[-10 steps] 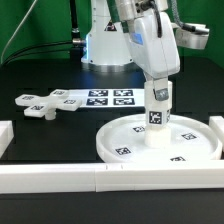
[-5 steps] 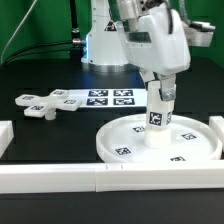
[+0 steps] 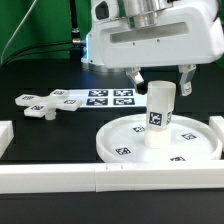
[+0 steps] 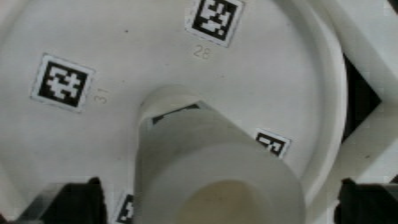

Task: Assemble round table

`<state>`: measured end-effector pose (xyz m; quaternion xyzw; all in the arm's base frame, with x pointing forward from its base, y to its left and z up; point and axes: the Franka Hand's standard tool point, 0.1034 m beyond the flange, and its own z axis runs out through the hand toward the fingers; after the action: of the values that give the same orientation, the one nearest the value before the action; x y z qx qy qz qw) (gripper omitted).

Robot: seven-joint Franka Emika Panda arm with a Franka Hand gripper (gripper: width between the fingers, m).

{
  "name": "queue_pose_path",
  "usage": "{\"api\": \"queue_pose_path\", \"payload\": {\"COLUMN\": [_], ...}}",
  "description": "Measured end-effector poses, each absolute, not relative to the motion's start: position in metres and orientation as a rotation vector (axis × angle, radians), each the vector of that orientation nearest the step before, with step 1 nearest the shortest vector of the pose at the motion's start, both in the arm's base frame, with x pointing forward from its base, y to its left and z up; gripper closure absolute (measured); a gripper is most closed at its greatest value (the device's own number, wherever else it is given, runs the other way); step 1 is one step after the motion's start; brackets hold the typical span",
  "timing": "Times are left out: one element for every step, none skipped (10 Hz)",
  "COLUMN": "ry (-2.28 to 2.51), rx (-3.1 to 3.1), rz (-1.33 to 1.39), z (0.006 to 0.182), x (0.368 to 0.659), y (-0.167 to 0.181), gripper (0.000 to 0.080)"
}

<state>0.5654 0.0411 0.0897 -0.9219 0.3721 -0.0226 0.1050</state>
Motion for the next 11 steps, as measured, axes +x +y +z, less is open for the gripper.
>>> {"api": "queue_pose_path", "payload": {"ry": [0.937,0.828,0.709,0.623,0.520,0.389,0.205,-0.004,-0.171,-0.316,-0.408], "rx": [-2.793,-2.830,-2.865,-2.887,-2.910,-2.936,-2.971,-2.995,-3.001,-2.999,-2.993], "rz": [-0.089,-0.099,-0.111,-0.119,-0.129,-0.140,-0.157,-0.173,-0.181,-0.188,-0.192], "z": [0.0901,0.0901,0.0899,0.0898,0.0898,0.0898,0.0907,0.0909,0.0905,0.0905,0.0905], "x": [0.5657,0.5656,0.5655,0.5655,0.5655,0.5656,0.5672,0.5679,0.5677,0.5676,0.5674], "y": [0.0437,0.0448,0.0439,0.0439,0.0436,0.0433,0.0434,0.0436,0.0443,0.0466,0.0470], "gripper": [0.0151,0.0151,0.0151,0.0151,0.0151,0.0151,0.0151,0.0151,0.0151,0.0151,0.0151]}}
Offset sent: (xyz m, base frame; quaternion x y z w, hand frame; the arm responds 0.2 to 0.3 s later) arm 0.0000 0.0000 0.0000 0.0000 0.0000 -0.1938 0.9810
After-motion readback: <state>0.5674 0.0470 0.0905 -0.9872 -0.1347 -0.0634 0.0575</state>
